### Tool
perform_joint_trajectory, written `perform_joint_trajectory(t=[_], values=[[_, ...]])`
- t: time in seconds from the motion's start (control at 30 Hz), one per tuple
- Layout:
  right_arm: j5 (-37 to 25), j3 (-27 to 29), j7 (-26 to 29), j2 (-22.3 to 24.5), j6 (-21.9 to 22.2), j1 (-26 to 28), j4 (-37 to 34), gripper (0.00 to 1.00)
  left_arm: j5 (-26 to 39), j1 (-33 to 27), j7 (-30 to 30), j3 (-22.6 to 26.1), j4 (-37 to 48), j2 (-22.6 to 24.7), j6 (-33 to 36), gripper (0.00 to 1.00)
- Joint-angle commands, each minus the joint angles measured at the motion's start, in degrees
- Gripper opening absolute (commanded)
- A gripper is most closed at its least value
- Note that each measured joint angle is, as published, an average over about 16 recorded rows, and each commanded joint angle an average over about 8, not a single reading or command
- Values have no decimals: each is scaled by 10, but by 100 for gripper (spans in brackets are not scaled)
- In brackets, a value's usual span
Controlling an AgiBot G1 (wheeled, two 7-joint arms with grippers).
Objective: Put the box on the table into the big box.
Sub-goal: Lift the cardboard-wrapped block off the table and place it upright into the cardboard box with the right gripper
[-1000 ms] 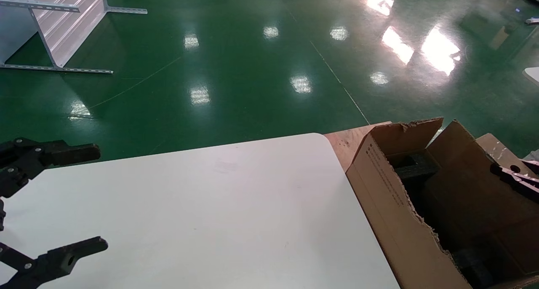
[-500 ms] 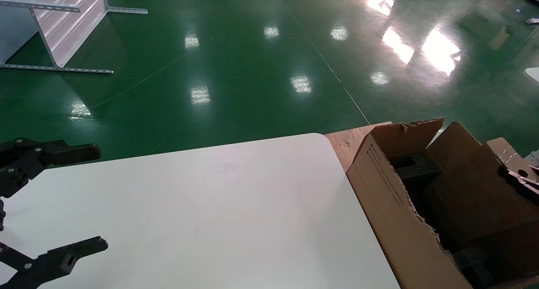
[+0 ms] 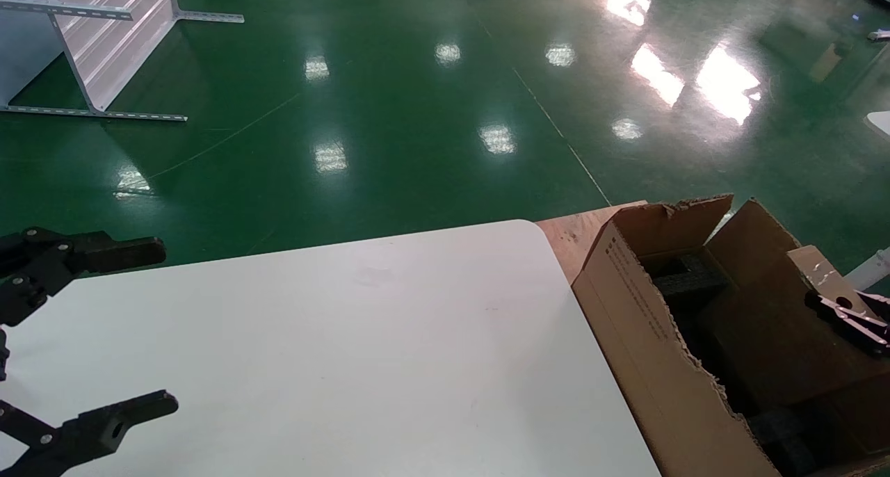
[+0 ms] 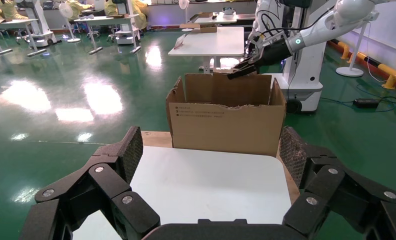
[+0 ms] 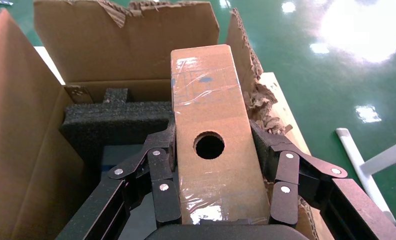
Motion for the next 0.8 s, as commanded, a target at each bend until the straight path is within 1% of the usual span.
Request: perform_joint_trajectory(t=[0.03,0.43,0.8], values=[[-1,-4,-3,-3,4,5,-5,0,0,0,0,0,0,0,0,100],[-8,-20,-1,-19,43,21,-8,0,0,0,0,0,0,0,0,100],[-8,-16,13,-34,88,6,15,0,0,0,0,0,0,0,0,100]])
